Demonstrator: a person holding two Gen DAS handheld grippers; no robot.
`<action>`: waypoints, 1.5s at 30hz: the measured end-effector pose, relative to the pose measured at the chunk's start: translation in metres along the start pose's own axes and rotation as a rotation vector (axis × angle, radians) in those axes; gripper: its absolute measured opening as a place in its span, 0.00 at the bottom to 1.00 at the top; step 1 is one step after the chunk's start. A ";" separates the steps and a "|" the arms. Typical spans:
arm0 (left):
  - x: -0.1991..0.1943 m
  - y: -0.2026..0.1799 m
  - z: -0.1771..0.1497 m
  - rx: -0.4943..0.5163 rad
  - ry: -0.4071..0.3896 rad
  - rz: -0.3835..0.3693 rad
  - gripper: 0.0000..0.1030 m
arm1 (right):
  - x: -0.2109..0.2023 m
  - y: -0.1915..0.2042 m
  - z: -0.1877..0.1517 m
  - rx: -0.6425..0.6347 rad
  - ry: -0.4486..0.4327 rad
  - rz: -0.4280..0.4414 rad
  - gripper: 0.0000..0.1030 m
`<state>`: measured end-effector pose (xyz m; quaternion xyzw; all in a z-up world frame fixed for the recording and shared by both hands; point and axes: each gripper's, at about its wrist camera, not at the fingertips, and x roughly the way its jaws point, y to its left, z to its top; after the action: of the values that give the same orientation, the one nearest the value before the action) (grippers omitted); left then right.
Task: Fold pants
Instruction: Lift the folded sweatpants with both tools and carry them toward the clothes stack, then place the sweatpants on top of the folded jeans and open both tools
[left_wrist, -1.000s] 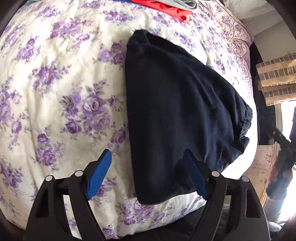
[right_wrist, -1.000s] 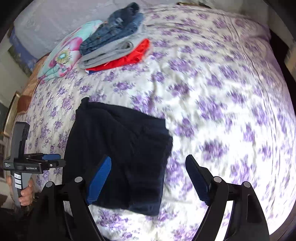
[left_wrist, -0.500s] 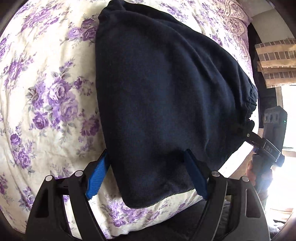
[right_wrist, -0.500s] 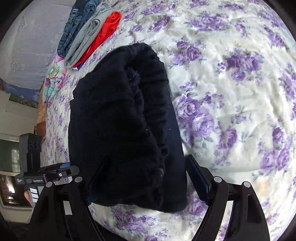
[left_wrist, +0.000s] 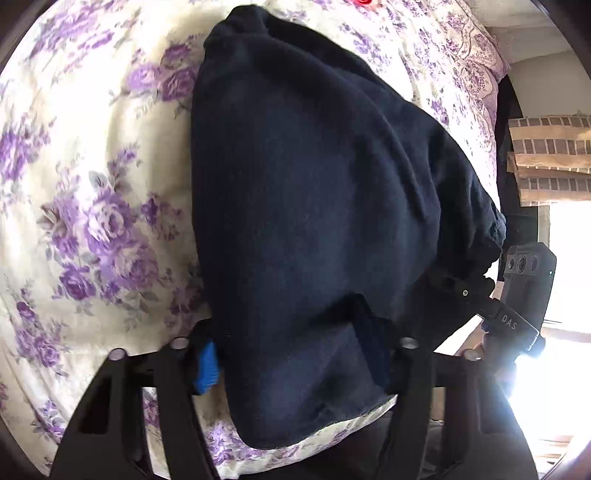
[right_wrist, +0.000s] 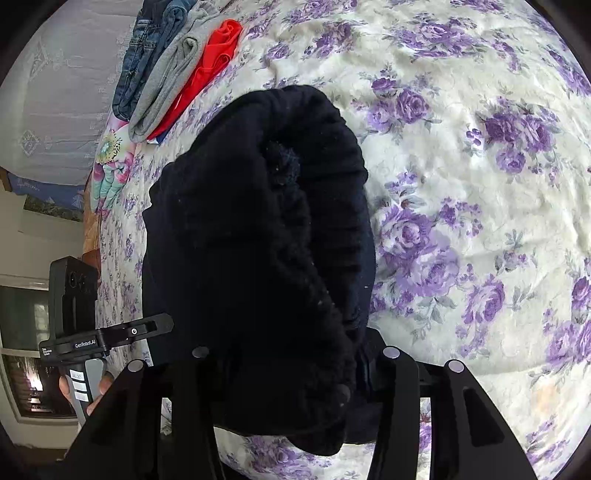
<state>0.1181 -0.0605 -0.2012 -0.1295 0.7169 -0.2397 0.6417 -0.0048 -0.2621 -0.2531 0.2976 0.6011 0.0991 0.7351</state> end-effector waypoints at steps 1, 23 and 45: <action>-0.006 -0.006 -0.002 0.031 -0.017 0.018 0.42 | -0.002 0.004 -0.001 -0.022 -0.009 -0.013 0.44; -0.115 -0.056 0.002 0.166 -0.314 0.132 0.21 | -0.079 0.142 0.028 -0.425 -0.217 -0.100 0.32; -0.179 0.014 0.366 0.065 -0.358 0.214 0.48 | -0.004 0.217 0.364 -0.414 -0.369 -0.074 0.47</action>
<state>0.5050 -0.0253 -0.0774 -0.0722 0.5931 -0.1666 0.7844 0.3832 -0.2060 -0.0925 0.1319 0.4344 0.1369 0.8804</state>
